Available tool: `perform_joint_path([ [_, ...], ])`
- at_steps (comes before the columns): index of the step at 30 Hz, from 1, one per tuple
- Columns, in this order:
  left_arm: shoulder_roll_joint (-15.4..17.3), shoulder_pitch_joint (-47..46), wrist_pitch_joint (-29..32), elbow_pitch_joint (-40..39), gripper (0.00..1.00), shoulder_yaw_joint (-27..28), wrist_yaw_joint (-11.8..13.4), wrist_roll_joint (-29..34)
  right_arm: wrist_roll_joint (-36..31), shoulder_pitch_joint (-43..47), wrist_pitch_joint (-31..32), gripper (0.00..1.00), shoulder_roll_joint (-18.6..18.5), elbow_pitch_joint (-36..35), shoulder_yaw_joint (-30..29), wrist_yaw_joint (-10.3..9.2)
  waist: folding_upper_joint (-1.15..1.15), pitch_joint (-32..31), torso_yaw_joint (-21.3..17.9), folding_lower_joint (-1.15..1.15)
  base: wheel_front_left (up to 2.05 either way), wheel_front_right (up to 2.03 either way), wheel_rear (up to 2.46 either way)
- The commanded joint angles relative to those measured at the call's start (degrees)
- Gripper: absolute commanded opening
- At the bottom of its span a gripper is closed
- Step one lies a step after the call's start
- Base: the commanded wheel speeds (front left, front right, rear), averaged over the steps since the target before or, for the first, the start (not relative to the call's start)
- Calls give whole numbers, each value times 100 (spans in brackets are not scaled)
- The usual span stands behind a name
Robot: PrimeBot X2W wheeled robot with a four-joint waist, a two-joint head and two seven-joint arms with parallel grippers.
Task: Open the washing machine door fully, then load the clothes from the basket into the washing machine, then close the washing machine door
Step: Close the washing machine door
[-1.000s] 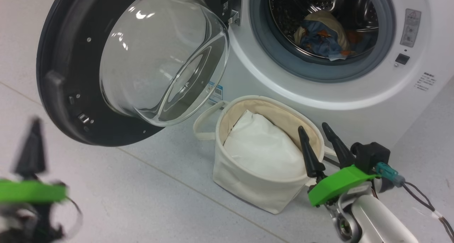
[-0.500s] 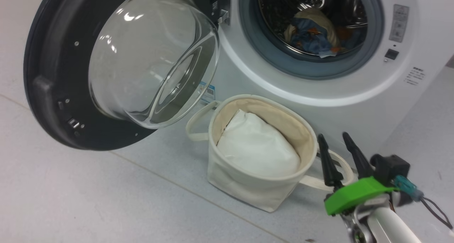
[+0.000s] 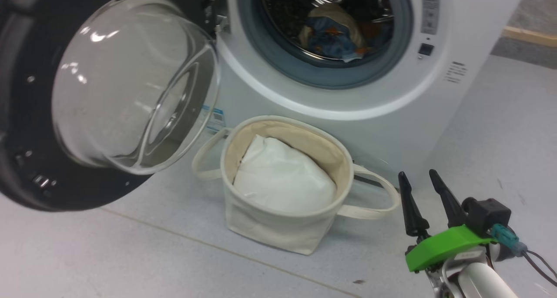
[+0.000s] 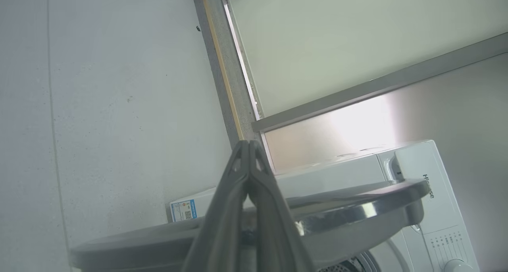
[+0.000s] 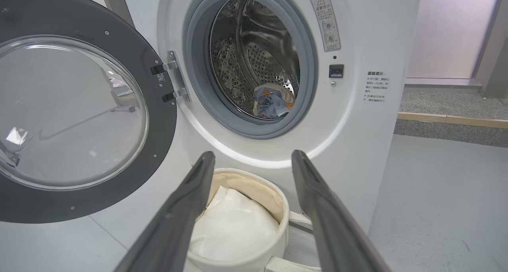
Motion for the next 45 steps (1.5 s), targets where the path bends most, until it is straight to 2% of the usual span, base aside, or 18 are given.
perform_joint_path([
  [1,430,-278,68,-15,0,107,-73,-66,-27,-152,-45,100,-85,-190,126,2,0,29,-134,0,0,0,0],
  [4,447,-315,199,167,0,85,-122,-97,-25,-165,-45,100,-101,-190,123,2,0,43,-180,0,0,0,0],
  [9,472,-402,826,543,0,-42,-206,-163,-37,-166,-45,100,-111,-207,68,2,0,121,-180,0,0,0,0],
  [15,274,-528,1761,651,0,-263,-416,-290,-57,-190,-45,100,-32,-196,52,2,0,194,47,0,0,0,0],
  [22,-260,-411,2705,292,0,-694,-545,-337,-50,-178,-45,100,73,-181,44,2,0,102,385,0,0,0,0],
  [27,-687,-160,3142,-360,0,-952,-563,-419,-33,-96,-45,100,157,-176,13,2,0,-19,524,0,0,0,0],
  [32,-1123,263,3554,-1178,0,-1245,-555,-420,-1,-39,-45,100,232,-207,21,2,0,-137,469,0,0,0,0],
  [36,-1454,674,3946,-2084,0,-1484,-384,-420,4,29,-45,100,256,-230,-17,2,0,-164,322,0,0,0,0],
  [41,-1809,1214,4326,-3422,0,-1705,27,-442,-12,80,-45,100,296,-250,-71,2,0,-127,40,0,0,0,0],
  [45,-1955,1541,4427,-4209,0,-1811,347,-411,-41,58,-45,100,341,-283,-68,2,0,-94,-298,0,0,0,0],
])
